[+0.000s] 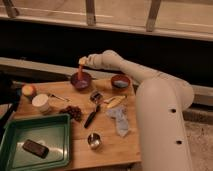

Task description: Place pepper in purple bowl

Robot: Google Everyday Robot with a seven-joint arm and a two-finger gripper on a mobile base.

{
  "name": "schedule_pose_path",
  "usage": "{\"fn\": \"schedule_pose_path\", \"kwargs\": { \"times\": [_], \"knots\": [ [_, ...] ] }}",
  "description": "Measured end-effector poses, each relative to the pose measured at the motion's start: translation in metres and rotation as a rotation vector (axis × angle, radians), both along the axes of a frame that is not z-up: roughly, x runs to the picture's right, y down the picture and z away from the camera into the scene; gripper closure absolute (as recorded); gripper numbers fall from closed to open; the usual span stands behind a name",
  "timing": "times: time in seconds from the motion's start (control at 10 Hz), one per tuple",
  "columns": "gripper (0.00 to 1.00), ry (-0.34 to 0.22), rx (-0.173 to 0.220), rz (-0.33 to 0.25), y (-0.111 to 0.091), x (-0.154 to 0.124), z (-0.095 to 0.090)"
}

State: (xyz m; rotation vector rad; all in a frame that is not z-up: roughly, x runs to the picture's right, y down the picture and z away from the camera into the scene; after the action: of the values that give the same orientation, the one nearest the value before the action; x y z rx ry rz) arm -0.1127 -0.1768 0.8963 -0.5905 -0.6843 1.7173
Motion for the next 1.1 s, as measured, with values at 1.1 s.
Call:
{"fn": "schedule_pose_path", "kwargs": {
  "times": [1.1],
  "knots": [
    [0.84,0.001,-0.006,0.0,0.008,-0.01,0.01]
  ]
}}
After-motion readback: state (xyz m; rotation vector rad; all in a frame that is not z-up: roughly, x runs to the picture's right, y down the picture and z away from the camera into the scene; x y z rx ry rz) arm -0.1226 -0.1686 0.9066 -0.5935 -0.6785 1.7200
